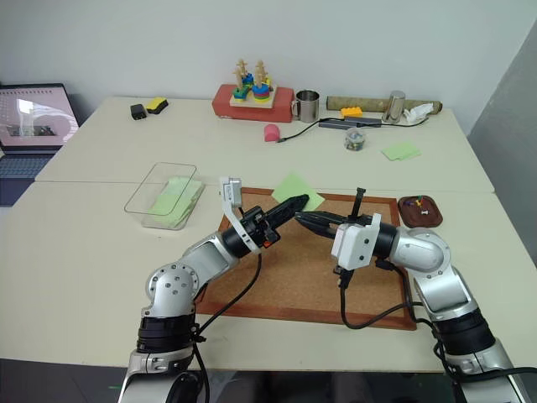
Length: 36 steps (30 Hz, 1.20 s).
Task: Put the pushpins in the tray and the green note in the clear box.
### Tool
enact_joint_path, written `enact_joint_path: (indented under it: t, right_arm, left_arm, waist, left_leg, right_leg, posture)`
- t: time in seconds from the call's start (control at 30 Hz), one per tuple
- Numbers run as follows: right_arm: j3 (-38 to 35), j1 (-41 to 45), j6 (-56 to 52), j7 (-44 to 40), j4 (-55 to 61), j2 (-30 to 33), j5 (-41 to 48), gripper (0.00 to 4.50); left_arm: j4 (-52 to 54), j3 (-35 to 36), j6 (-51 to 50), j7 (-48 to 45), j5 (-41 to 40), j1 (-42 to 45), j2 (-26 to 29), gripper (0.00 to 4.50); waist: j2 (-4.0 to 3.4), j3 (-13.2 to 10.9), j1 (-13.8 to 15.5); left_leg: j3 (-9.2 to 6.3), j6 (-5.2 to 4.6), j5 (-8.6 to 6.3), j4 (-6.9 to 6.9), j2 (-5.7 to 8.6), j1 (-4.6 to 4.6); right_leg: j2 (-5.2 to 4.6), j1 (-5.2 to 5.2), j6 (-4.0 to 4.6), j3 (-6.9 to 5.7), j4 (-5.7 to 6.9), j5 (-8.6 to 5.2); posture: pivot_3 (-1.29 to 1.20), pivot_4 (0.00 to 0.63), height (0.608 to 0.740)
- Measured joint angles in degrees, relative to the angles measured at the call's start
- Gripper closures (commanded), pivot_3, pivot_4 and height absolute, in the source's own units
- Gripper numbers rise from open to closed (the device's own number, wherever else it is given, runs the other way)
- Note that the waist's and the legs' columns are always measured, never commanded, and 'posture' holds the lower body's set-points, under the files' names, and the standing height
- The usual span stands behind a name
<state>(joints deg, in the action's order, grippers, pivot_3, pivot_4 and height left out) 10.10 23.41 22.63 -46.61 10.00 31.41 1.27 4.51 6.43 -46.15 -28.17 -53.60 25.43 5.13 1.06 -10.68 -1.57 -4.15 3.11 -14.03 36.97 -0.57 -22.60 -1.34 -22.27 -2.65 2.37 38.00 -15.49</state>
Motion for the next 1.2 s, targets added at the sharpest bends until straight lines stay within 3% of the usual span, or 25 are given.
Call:
enact_joint_path:
  t: [0.33, 0.53, 0.83, 1.2]
  right_arm:
    - [-7.44, -0.55, -5.63, 5.03, 0.47, 2.80, 0.50, 4.50]
    - [-13.01, -2.48, -13.43, 12.14, -14.27, 8.29, -6.81, 4.50]
    - [-10.33, -0.97, -15.63, 16.47, -32.19, 11.08, -13.75, 4.50]
    - [-9.37, 2.02, -14.42, 17.46, -37.16, 10.59, -13.51, 2.16]
  left_arm:
    - [-2.05, -1.60, 3.52, -0.04, 4.61, 0.13, -0.93, 4.49]
    - [2.05, -2.82, 4.05, -0.34, 5.58, -0.04, 0.51, 4.49]
    - [3.62, -5.41, 4.39, -1.17, 8.00, -1.82, 1.39, 4.49]
    - [4.26, -6.03, 5.13, -1.23, 8.95, -2.33, 1.58, 4.50]
  waist:
    - [0.00, 0.00, 0.09]
    - [0.00, 0.00, 0.16]
    - [-0.01, 0.01, -0.25]
    - [-0.01, 0.01, -0.14]
  left_leg:
    - [0.02, 0.00, 0.00, 0.02, 0.02, -0.02]
    - [0.09, -0.01, 0.00, -0.01, 0.03, -0.01]
    - [0.23, -0.01, 0.00, 0.00, 0.02, 0.06]
    - [0.25, -0.01, 0.00, 0.01, 0.02, 0.05]
  right_leg:
    - [-0.02, 0.01, 0.00, 0.01, 0.00, 0.00]
    - [-0.02, -0.01, 0.01, 0.07, -0.01, 0.00]
    - [-0.01, -0.01, 0.01, 0.20, 0.02, 0.00]
    - [-0.02, 0.00, 0.00, 0.21, 0.01, 0.00]
  posture:
    - [0.00, 0.150, 0.740]
    - [0.00, 0.150, 0.740]
    - [0.00, 0.150, 0.740]
    - [0.00, 0.150, 0.740]
